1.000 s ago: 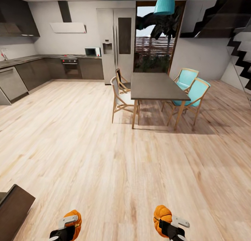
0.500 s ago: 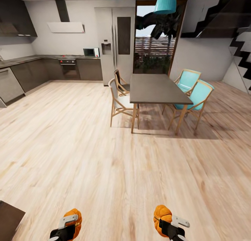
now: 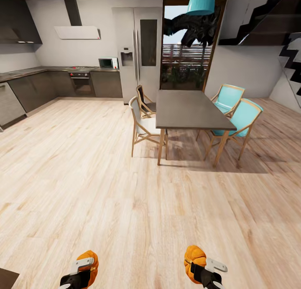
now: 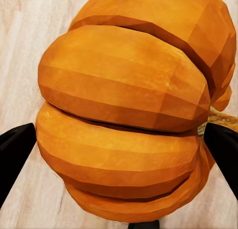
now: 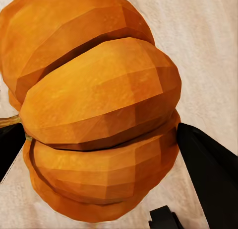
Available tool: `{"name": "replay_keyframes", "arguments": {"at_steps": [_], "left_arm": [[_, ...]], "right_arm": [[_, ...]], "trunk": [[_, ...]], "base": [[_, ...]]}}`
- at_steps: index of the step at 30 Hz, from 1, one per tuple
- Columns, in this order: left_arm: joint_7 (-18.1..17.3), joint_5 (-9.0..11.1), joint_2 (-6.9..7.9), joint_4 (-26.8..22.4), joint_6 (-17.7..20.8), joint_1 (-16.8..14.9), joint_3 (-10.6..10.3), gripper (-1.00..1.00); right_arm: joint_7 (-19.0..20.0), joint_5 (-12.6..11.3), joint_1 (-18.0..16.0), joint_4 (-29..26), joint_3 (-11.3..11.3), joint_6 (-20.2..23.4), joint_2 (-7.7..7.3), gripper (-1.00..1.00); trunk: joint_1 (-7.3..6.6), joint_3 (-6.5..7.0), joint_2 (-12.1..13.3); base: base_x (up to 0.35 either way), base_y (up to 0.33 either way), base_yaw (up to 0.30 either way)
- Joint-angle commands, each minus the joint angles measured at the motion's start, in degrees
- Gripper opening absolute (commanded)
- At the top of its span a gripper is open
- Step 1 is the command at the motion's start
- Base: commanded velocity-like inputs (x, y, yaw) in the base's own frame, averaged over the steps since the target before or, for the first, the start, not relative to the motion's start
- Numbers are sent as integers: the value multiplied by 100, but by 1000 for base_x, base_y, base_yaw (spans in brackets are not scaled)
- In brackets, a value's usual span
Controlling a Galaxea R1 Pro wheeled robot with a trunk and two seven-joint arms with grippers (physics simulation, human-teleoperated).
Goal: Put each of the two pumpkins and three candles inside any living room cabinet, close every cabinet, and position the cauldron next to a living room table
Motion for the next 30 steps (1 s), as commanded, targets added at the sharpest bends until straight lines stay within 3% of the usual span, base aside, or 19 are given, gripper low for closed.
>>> {"name": "replay_keyframes", "arguments": {"at_steps": [1,9,30], "left_arm": [[29,25,1,-7,-8,-3,-49,-100],[29,32,6,-7,-11,0,-49,-100],[29,34,0,-7,-12,2,-50,-100]], "right_arm": [[-27,-40,-5,-3,49,-23,-1,-100],[-27,-40,-5,-3,54,-16,-1,-100],[-27,-31,-6,6,71,-7,-1,-100]], "trunk": [[3,-5,-3],[3,-5,-3],[3,-5,-3]], "base": [[279,-63,27],[189,-134,206],[3,-3,289]]}}
